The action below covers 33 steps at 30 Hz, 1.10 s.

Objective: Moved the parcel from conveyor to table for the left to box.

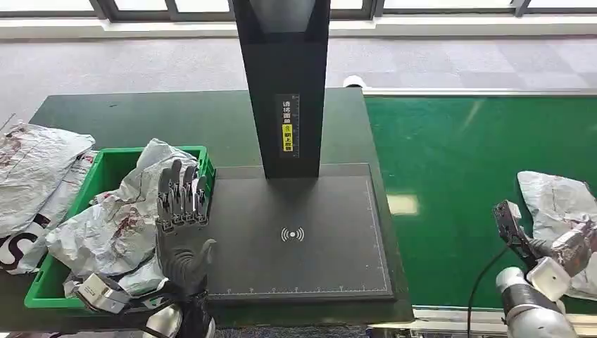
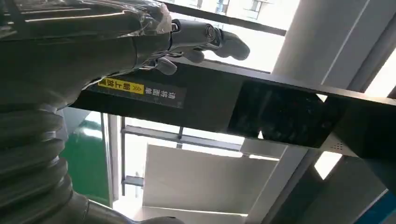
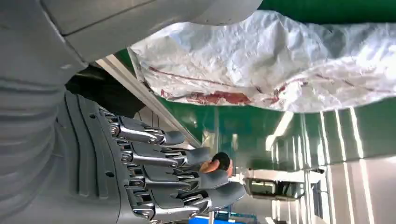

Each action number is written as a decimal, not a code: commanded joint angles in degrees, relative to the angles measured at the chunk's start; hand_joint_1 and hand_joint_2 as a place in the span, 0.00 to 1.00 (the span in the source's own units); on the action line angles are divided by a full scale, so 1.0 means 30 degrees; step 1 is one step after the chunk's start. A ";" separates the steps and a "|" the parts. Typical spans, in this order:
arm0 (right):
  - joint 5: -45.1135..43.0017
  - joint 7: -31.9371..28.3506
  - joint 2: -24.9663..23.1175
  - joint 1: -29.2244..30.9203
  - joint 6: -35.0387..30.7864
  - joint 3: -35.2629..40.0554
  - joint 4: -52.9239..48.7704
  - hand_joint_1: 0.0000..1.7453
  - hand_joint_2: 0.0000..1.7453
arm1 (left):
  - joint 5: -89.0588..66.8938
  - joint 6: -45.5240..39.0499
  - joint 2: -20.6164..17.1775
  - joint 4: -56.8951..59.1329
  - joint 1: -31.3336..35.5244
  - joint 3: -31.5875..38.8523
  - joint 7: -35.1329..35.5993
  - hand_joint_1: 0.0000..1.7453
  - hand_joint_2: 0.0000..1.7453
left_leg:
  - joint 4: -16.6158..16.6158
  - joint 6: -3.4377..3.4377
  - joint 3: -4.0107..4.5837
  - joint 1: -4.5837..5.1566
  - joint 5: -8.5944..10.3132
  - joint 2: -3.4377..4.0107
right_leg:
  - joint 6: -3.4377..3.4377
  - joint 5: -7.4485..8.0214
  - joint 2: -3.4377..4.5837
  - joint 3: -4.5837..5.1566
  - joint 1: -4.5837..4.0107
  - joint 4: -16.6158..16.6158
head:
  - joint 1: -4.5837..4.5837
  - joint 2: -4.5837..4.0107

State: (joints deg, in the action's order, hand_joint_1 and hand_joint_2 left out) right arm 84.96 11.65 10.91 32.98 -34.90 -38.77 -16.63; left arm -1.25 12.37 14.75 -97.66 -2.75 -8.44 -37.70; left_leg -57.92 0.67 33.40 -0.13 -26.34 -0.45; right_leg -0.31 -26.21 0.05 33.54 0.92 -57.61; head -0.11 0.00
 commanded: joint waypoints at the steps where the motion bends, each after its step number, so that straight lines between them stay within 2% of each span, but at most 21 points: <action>1: 0.1681 0.2261 0.0309 0.0142 0.4348 0.1907 0.1404 0.00 1.00 | 0.0057 0.0070 -0.0737 0.1093 0.0375 -0.0553 -0.0766 0.00 1.00 | 0.0053 0.0007 -0.0044 -0.0014 0.0012 0.0027 | 0.0020 0.0022 0.0009 -0.0044 -0.0019 0.0064 | 0.0007 0.0000; 6: 0.1681 0.4033 0.0488 -0.0126 0.5527 0.1690 0.1273 0.00 1.00 | -0.0005 -0.0033 -0.0718 0.1102 0.0417 -0.0487 -0.0766 0.00 1.00 | 0.0041 0.0007 -0.0037 -0.0008 0.0012 -0.0004 | 0.0018 0.0007 -0.0018 -0.0032 -0.0012 0.0046 | 0.0007 0.0000; 33: 0.1681 0.4561 0.0508 0.0015 0.5162 0.2336 0.1176 0.00 1.00 | -0.0295 -0.0563 -0.0748 0.0716 0.0099 -0.0607 -0.0766 0.00 1.00 | 0.0013 0.0003 -0.0012 -0.0004 0.0000 0.0028 | 0.0010 0.0008 0.0021 -0.0002 -0.0007 0.0018 | 0.0000 0.0000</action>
State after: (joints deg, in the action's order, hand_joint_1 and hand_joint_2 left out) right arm 84.96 25.00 12.00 31.67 -19.39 -34.88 -15.43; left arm -1.90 11.08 14.36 -97.24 -3.06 -8.44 -37.70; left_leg -57.93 0.66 33.41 -0.12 -26.35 -0.42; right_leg -0.31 -26.21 0.09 33.57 0.92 -57.61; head -0.11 0.00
